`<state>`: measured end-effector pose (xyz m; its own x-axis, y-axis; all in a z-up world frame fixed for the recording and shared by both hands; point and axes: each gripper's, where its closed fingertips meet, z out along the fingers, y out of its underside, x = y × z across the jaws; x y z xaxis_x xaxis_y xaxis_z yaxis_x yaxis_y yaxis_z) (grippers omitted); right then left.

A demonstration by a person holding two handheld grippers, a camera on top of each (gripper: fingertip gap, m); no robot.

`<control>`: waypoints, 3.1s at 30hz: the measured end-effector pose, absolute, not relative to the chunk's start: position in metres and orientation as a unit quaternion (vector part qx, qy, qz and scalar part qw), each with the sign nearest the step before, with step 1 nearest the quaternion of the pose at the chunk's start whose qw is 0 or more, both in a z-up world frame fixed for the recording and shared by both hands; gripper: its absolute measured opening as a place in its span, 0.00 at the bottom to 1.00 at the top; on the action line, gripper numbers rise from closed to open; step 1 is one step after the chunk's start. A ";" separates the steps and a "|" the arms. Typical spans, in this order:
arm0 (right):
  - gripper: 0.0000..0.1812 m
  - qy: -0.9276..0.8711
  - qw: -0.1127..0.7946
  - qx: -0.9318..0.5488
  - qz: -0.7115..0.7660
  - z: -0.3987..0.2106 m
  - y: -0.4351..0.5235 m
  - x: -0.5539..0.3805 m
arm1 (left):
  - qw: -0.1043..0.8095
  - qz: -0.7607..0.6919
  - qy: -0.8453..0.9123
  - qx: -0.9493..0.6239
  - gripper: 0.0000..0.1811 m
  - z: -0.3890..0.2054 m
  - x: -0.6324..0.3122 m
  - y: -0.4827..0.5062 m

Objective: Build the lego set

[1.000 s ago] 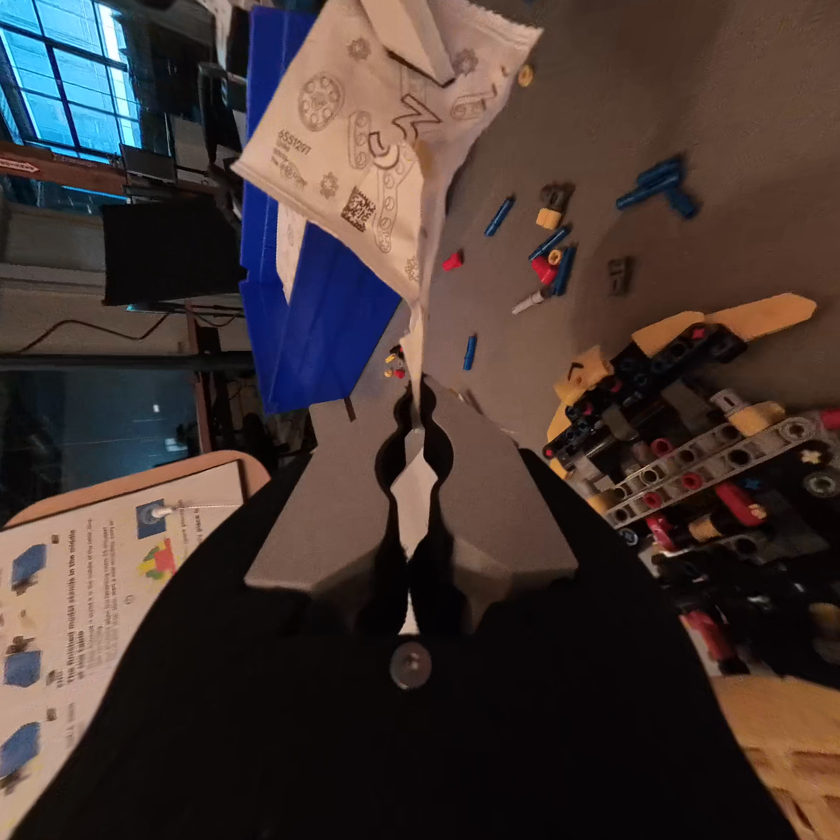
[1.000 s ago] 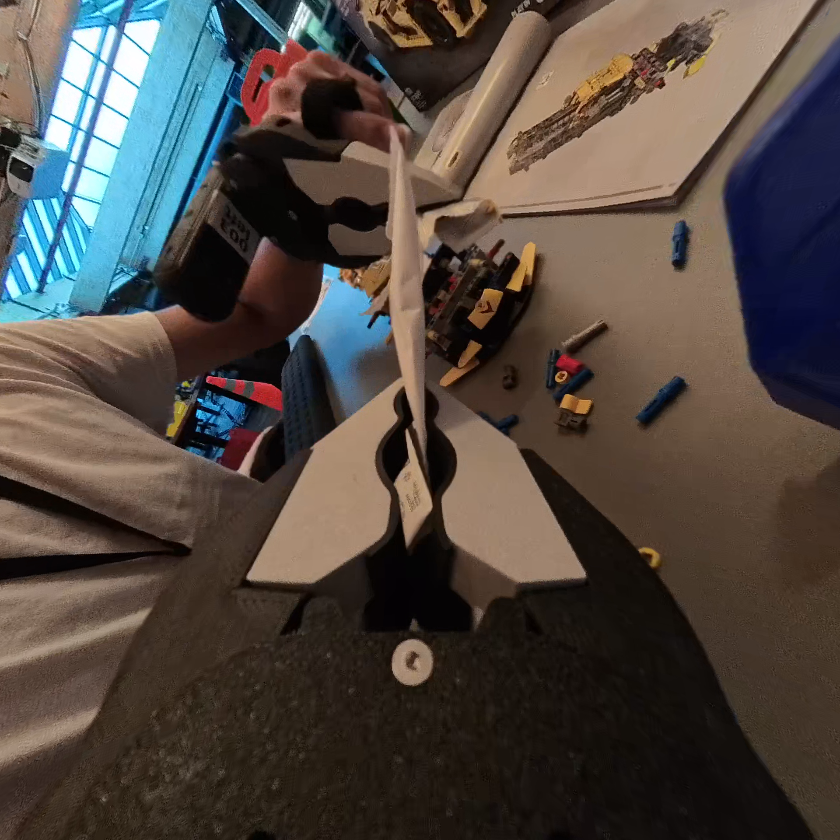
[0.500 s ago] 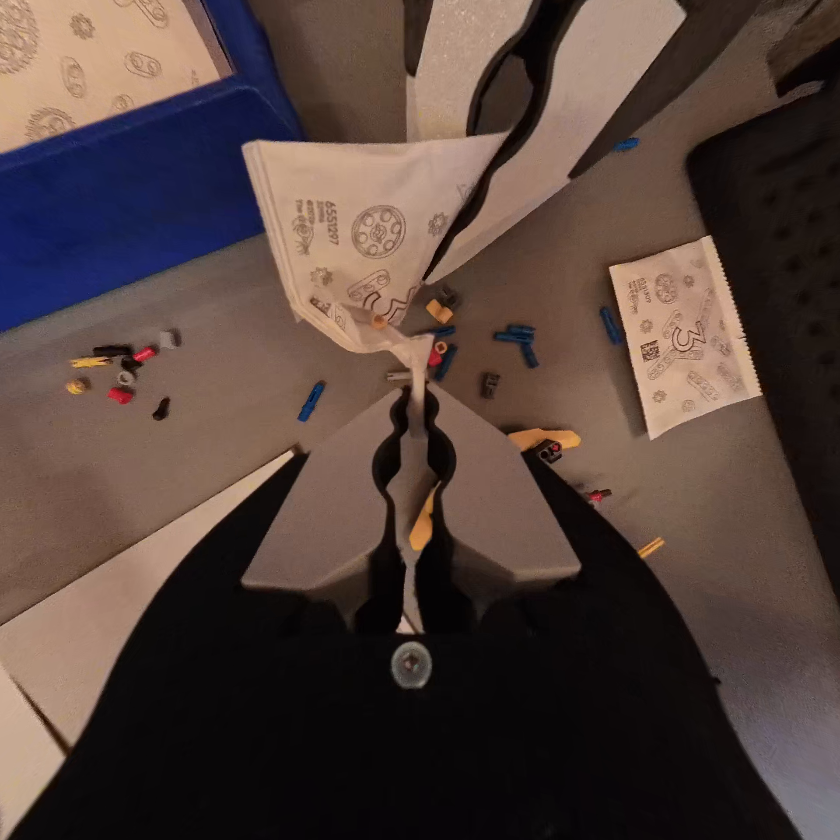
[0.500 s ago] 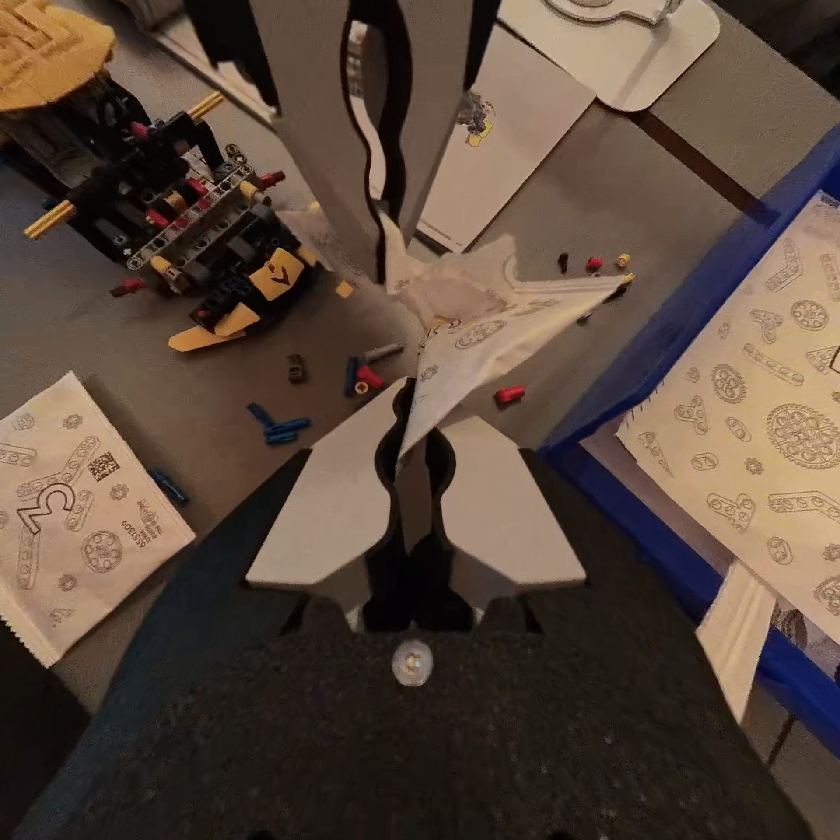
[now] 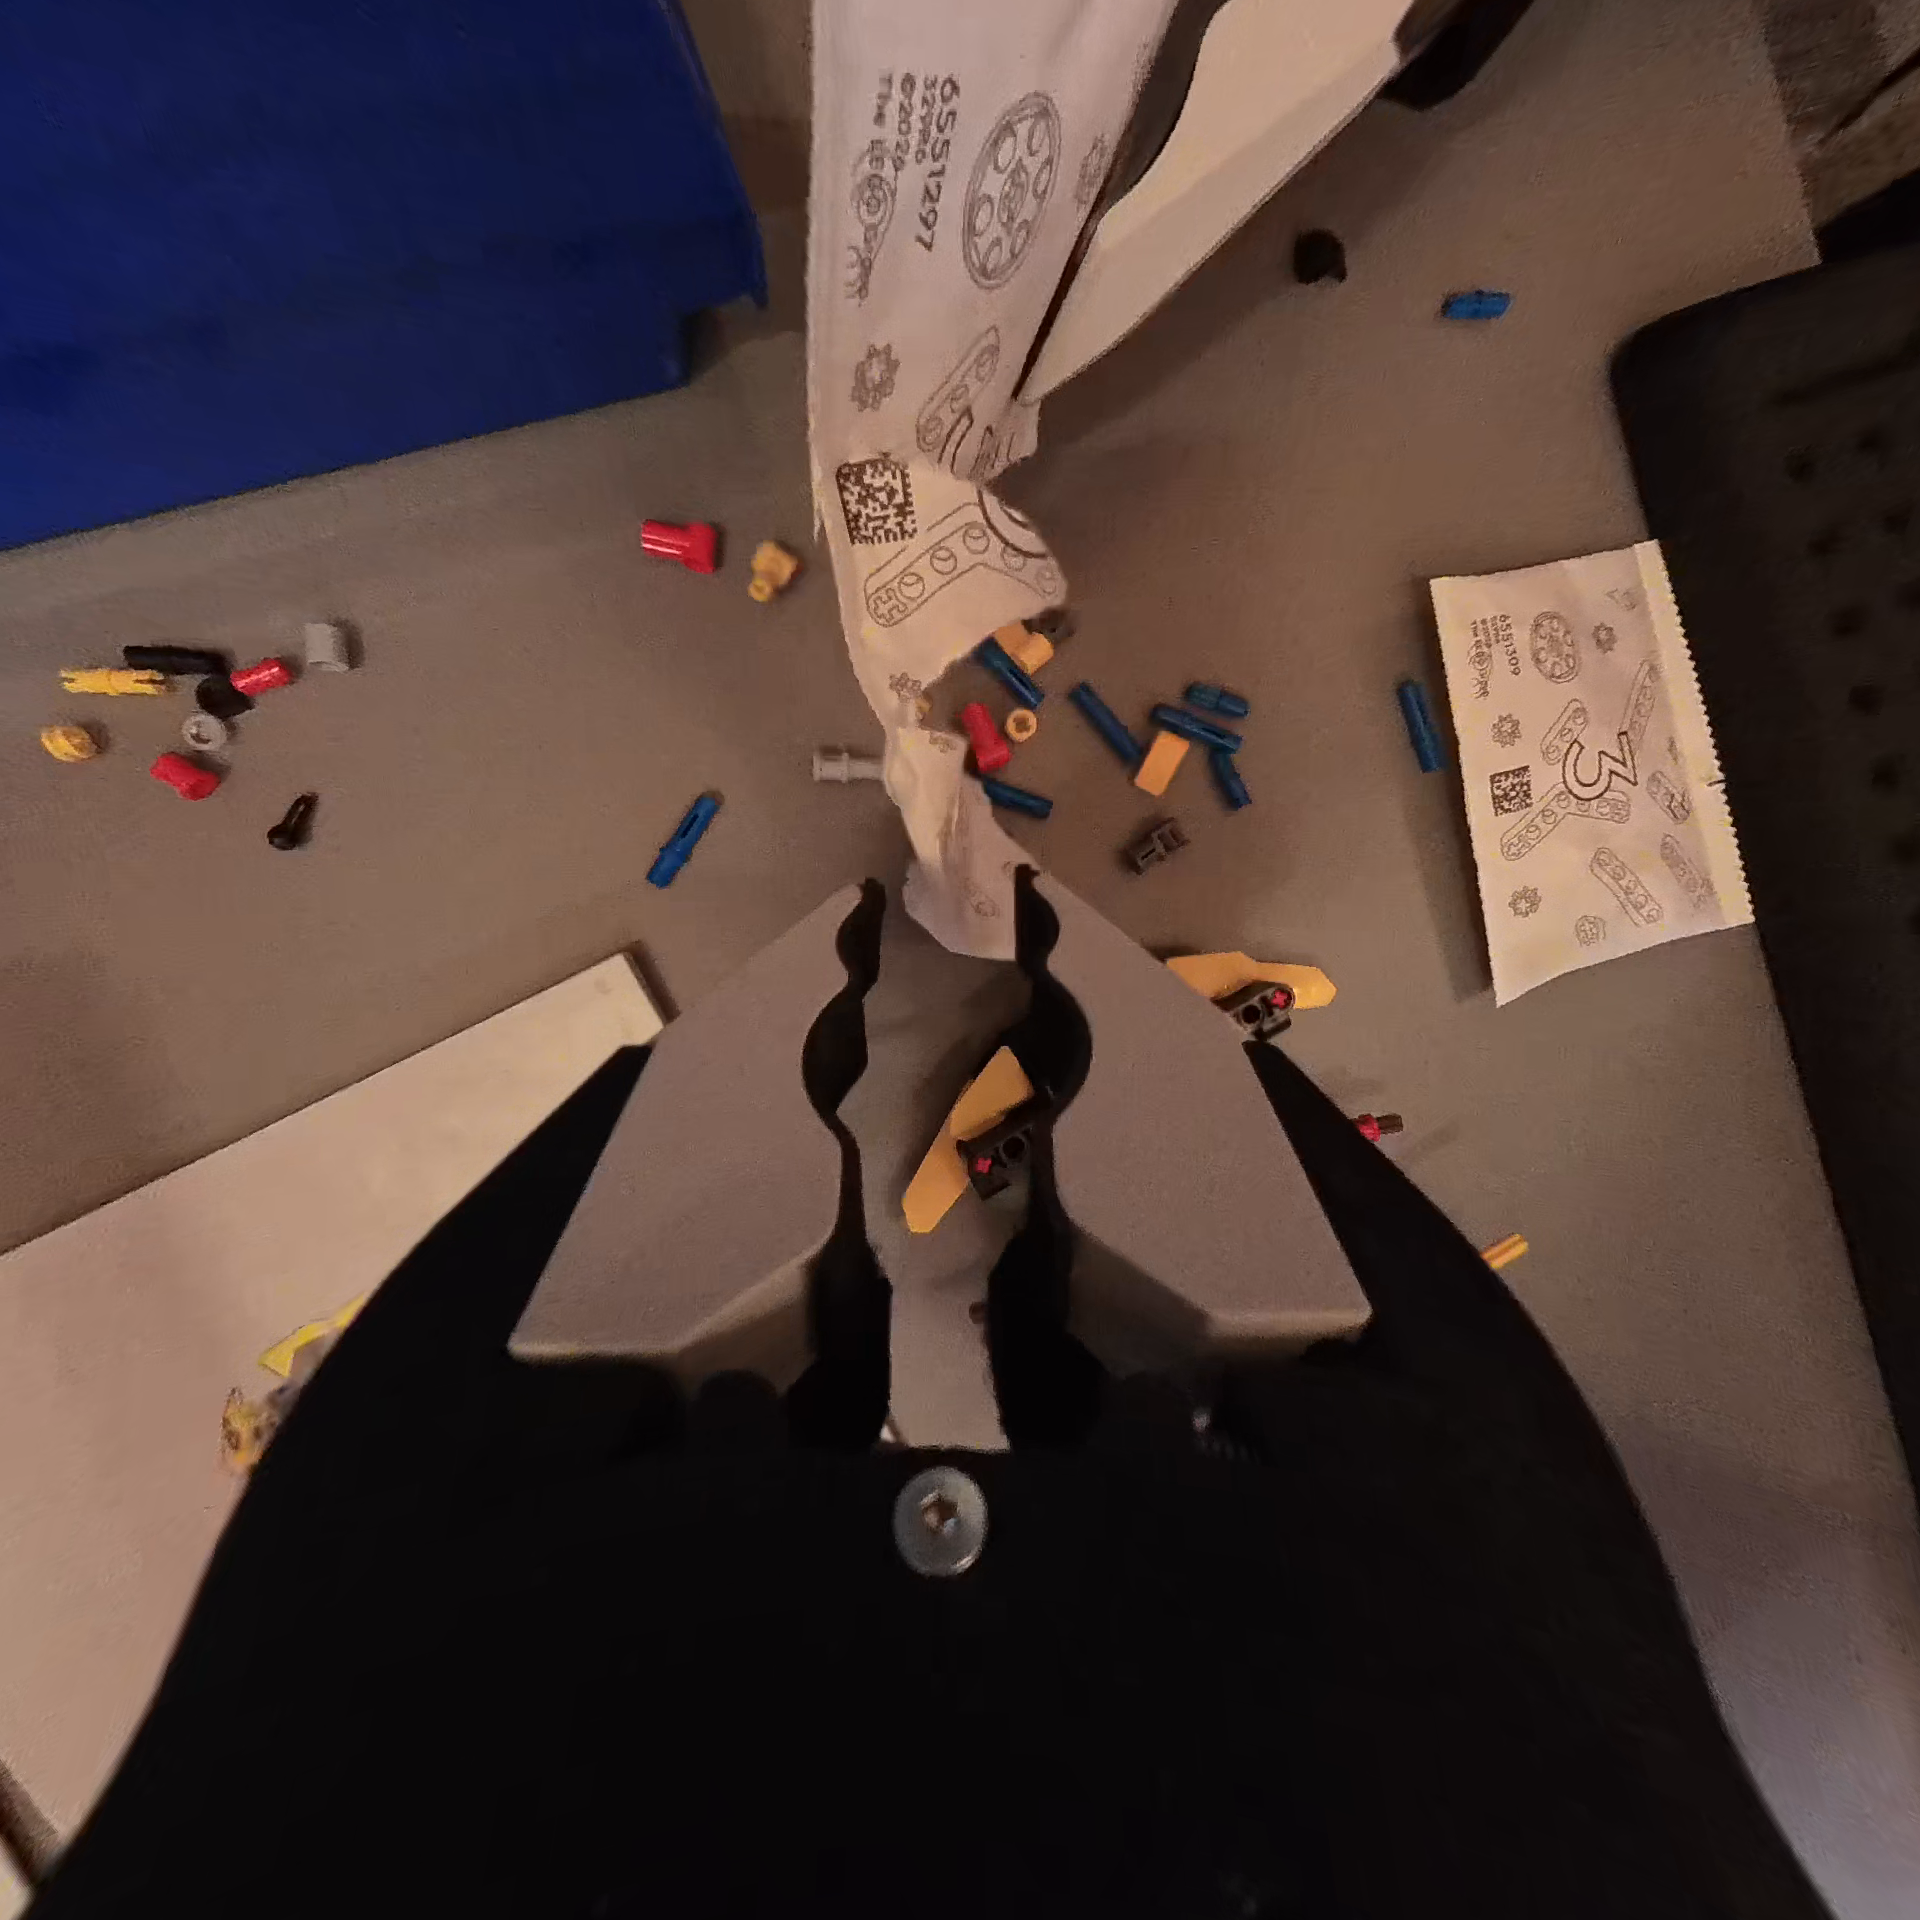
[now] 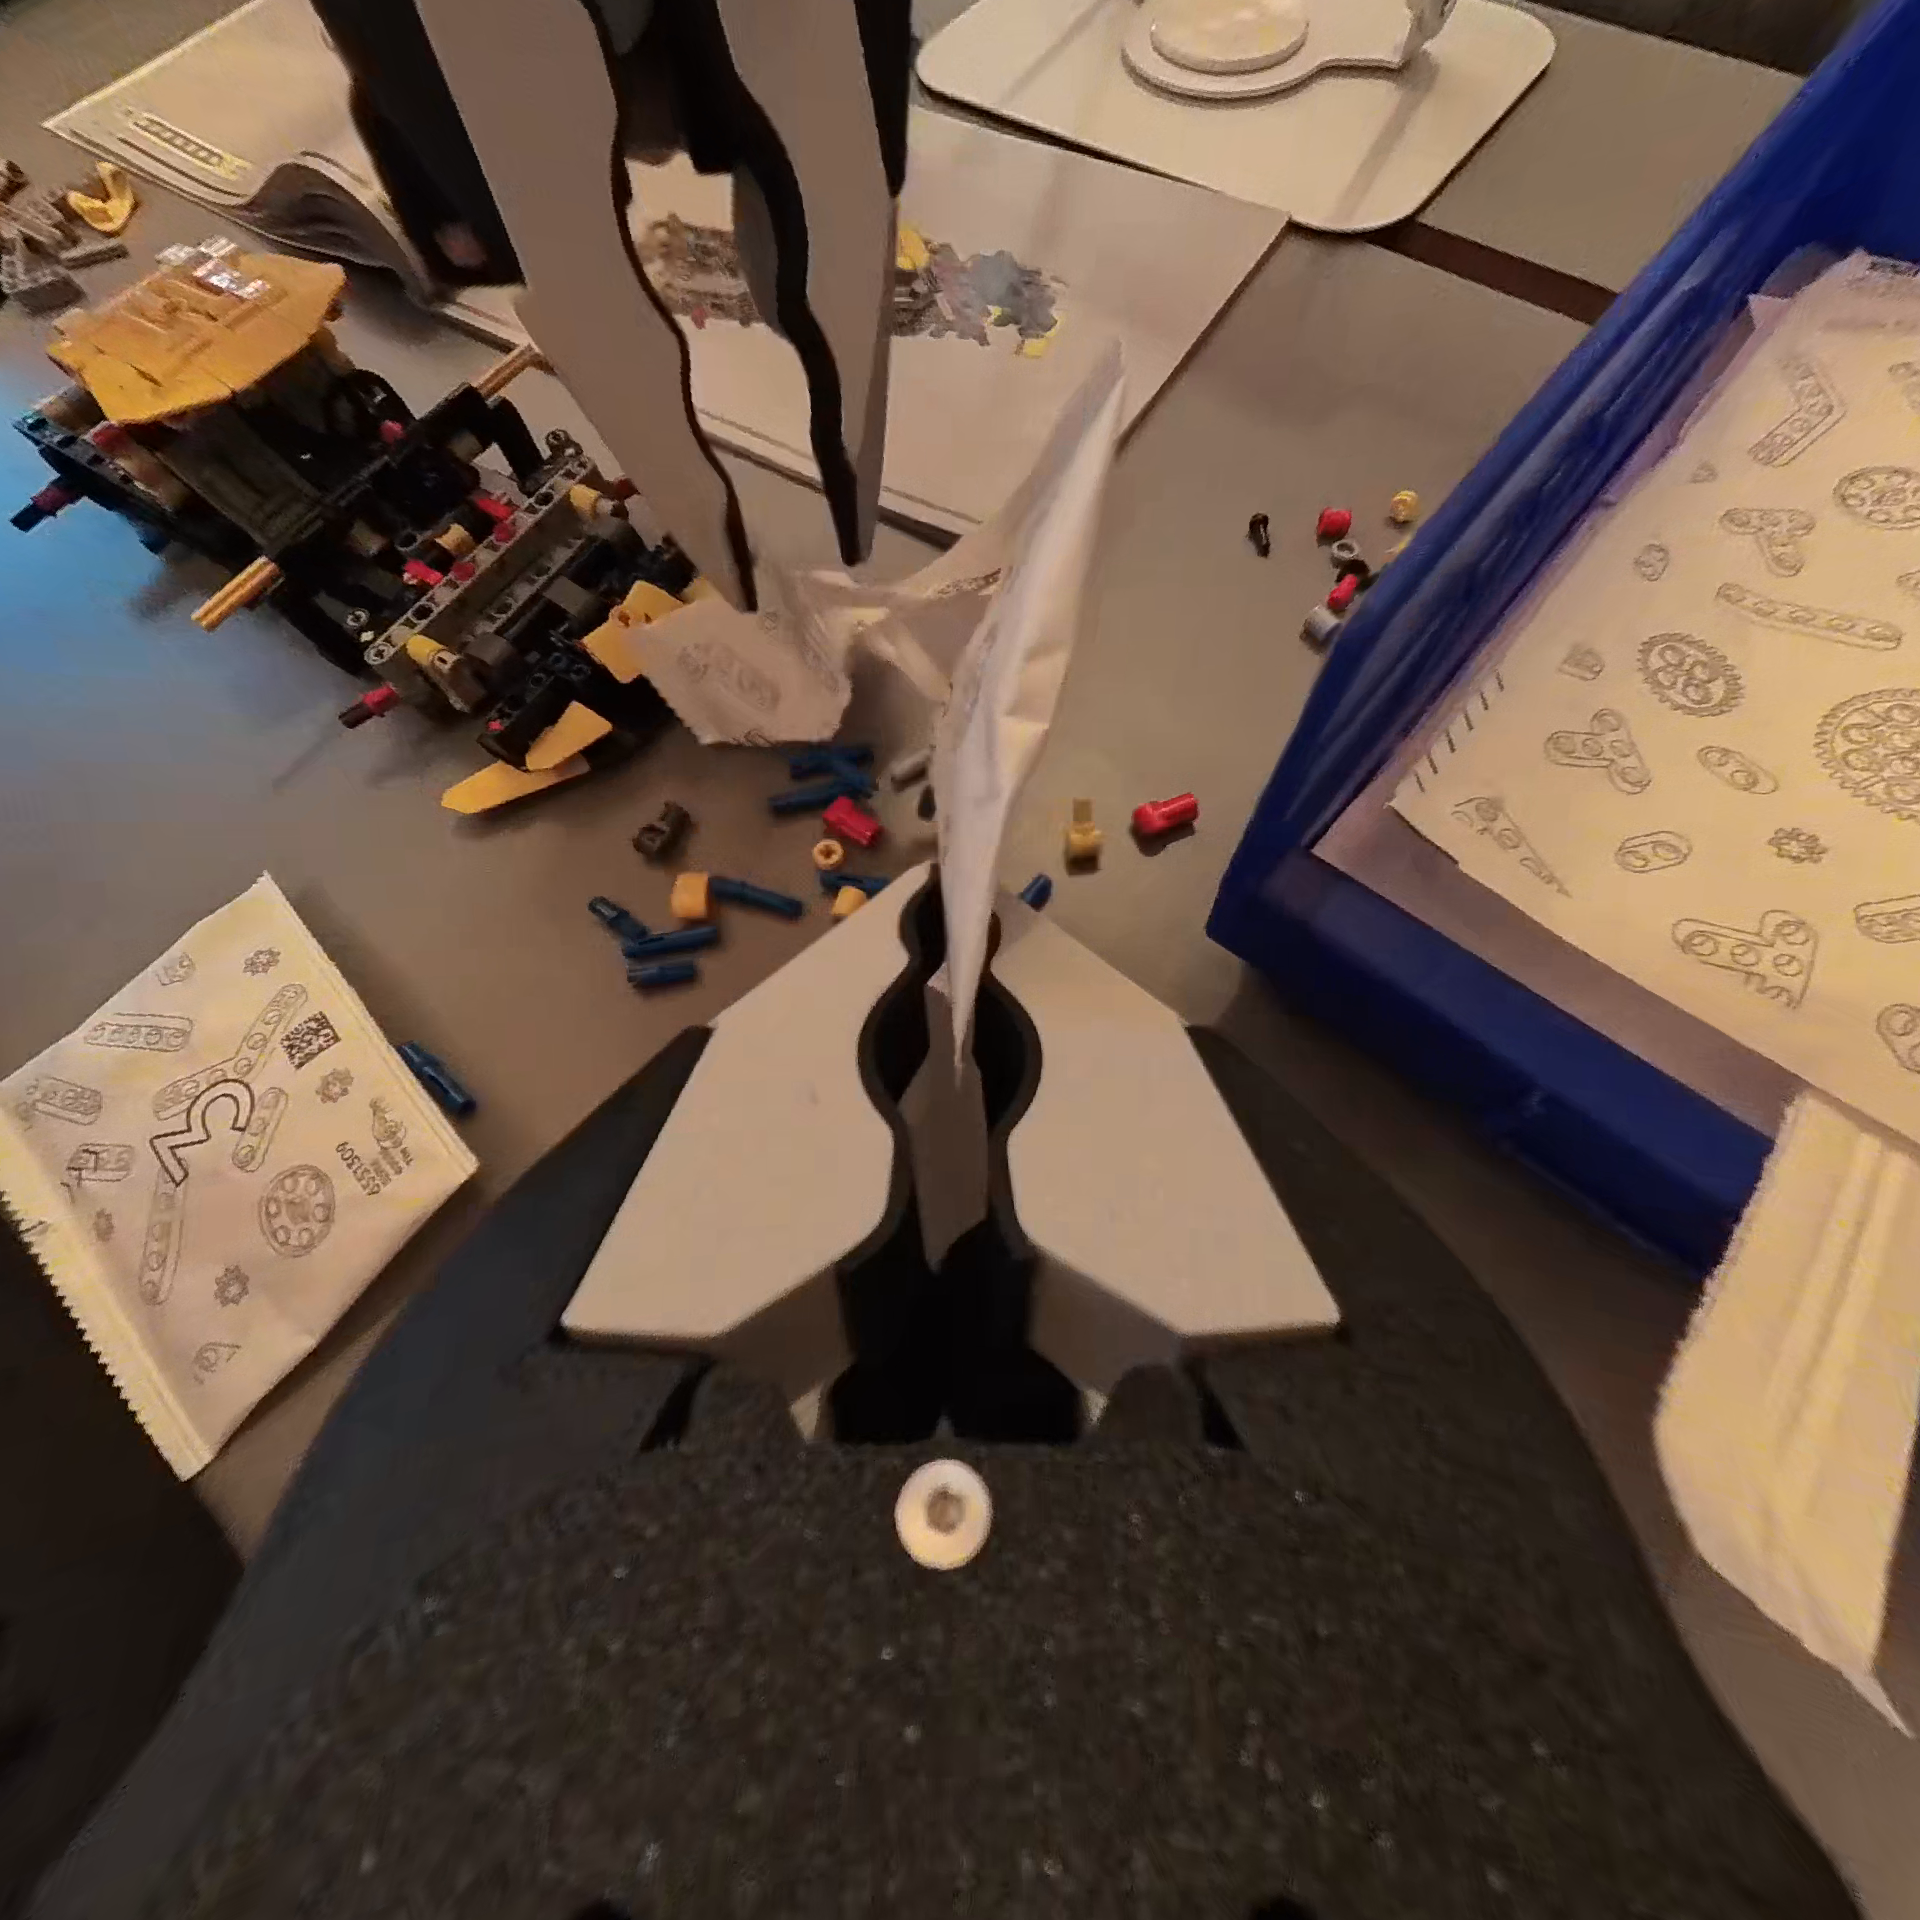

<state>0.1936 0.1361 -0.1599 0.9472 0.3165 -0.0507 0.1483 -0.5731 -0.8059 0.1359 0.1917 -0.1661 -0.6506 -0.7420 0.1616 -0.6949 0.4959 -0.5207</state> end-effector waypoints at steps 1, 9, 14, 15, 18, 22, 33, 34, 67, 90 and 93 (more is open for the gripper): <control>0.00 -0.135 0.442 -0.883 0.084 -0.161 0.137 0.194 | 0.039 -0.279 0.863 -0.420 0.13 -0.167 0.133 0.192; 0.00 -0.195 0.435 -0.879 0.012 -0.167 0.140 0.188 | 0.054 -0.267 0.853 -0.444 0.00 -0.173 0.129 0.190; 0.00 -0.194 0.432 -0.880 0.007 -0.167 0.138 0.188 | 0.071 -0.300 0.839 -0.449 0.00 -0.145 0.130 0.184; 0.01 -0.196 0.433 -0.880 0.008 -0.167 0.139 0.184 | 0.069 -0.308 0.838 -0.445 0.00 -0.141 0.129 0.180; 0.01 -0.187 0.442 -0.877 0.012 -0.161 0.140 0.180 | 0.095 -0.287 0.846 -0.440 0.00 -0.133 0.130 0.180; 0.00 -0.129 0.496 -0.856 0.069 -0.130 0.134 0.195 | 0.163 -0.264 0.809 -0.500 0.01 -0.118 0.129 0.200; 0.00 -0.022 0.534 -0.820 0.204 -0.081 0.127 0.196 | 0.281 -0.390 0.684 -0.548 0.23 -0.079 0.110 0.165; 0.00 -0.016 0.533 -0.818 0.213 -0.080 0.126 0.193 | 0.317 -0.375 0.679 -0.546 0.23 -0.075 0.110 0.170; 0.00 0.072 0.496 -0.816 0.286 -0.084 0.123 0.192 | 0.729 0.026 0.632 -0.259 0.00 -0.027 0.115 0.178; 0.00 0.112 0.419 -0.607 0.665 -0.055 0.123 0.179 | 0.235 -0.442 0.544 -0.674 0.00 0.030 0.154 0.222; 0.00 0.091 0.437 -0.603 0.661 -0.052 0.122 0.177 | 0.265 -0.422 0.575 -0.649 0.00 0.037 0.152 0.217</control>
